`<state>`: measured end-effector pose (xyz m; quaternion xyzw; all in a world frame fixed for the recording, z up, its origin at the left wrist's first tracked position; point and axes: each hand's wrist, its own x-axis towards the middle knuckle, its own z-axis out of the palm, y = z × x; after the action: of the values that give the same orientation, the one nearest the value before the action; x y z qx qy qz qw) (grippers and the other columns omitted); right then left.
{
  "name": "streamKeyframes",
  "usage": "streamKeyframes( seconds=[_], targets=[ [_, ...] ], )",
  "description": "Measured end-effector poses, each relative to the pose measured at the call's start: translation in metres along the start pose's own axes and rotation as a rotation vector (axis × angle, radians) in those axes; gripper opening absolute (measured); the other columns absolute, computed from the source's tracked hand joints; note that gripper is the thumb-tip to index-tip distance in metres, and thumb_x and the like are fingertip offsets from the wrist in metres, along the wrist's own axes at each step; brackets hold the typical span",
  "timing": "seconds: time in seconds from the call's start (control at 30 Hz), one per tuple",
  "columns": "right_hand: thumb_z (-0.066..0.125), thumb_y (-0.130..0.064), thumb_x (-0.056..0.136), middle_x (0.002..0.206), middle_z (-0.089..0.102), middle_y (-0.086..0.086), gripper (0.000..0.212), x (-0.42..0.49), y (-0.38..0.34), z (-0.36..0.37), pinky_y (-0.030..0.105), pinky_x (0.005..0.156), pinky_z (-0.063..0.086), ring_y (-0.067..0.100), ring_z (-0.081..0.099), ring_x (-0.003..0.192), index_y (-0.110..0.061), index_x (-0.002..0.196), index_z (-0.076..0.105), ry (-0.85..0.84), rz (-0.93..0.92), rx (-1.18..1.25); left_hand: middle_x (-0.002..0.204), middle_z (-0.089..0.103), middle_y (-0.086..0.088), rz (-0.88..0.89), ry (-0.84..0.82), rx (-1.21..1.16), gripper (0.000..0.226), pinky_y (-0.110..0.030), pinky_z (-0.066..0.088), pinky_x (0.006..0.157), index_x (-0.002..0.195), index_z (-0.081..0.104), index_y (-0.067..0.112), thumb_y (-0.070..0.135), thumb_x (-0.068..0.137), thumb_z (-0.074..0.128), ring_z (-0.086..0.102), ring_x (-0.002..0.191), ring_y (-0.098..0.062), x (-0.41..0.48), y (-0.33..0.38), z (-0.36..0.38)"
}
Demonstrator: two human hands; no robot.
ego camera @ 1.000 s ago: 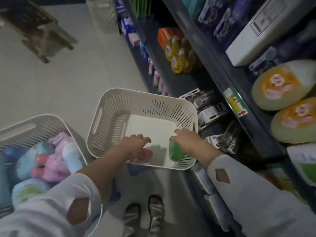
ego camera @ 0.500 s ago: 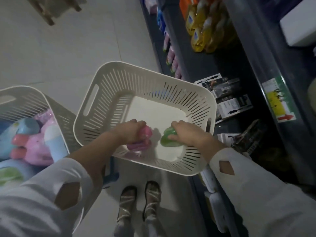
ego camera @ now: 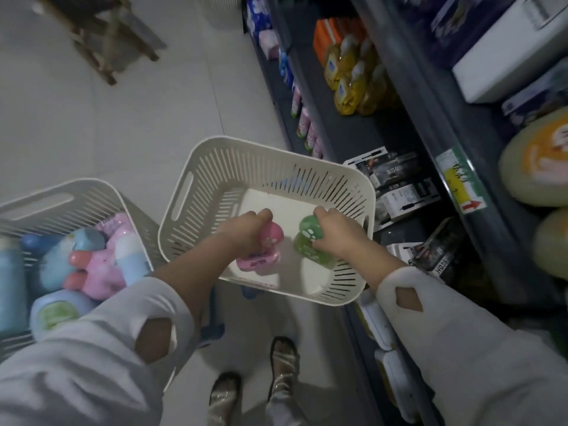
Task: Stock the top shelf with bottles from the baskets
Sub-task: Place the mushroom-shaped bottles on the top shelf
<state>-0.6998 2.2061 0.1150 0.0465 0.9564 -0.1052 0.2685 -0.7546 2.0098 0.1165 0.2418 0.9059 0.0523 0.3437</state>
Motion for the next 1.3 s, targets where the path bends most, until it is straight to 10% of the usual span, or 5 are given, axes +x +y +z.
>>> streamKeyframes(
  seconds=[0.63,1.1,1.3],
  targets=[
    [0.069,-0.037,0.077,0.116,0.057,0.009,0.063,-0.360,-0.087,-0.191,0.041,0.082,0.051,0.031,0.057,0.105,-0.023,0.130,0.038,0.613,0.398,0.252,0.114,0.060,-0.009,0.653,0.357,-0.070,0.057,-0.029,0.045,0.076,0.125,0.047,0.014,0.029,0.076,0.072,0.056,0.094,-0.023,-0.284,0.137,-0.212],
    [0.070,-0.039,0.071,0.117,0.061,0.005,0.060,-0.662,-0.036,-0.185,0.037,0.085,0.048,0.028,0.057,0.103,-0.035,0.124,0.041,1.109,0.835,0.377,0.095,0.065,0.003,1.226,0.296,-0.165,0.074,-0.038,0.054,0.081,0.105,0.057,0.027,0.072,0.046,0.052,0.062,0.088,-0.018,-0.457,0.358,-0.182],
    [0.070,-0.038,0.072,0.110,0.061,0.004,0.057,-0.741,0.032,-0.175,0.036,0.083,0.049,0.028,0.059,0.098,-0.035,0.123,0.045,1.206,0.934,0.386,0.097,0.062,0.003,1.346,0.264,-0.197,0.056,-0.030,0.053,0.077,0.114,0.054,0.022,0.051,0.071,0.074,0.062,0.089,-0.016,-0.480,0.463,-0.166]
  ],
)
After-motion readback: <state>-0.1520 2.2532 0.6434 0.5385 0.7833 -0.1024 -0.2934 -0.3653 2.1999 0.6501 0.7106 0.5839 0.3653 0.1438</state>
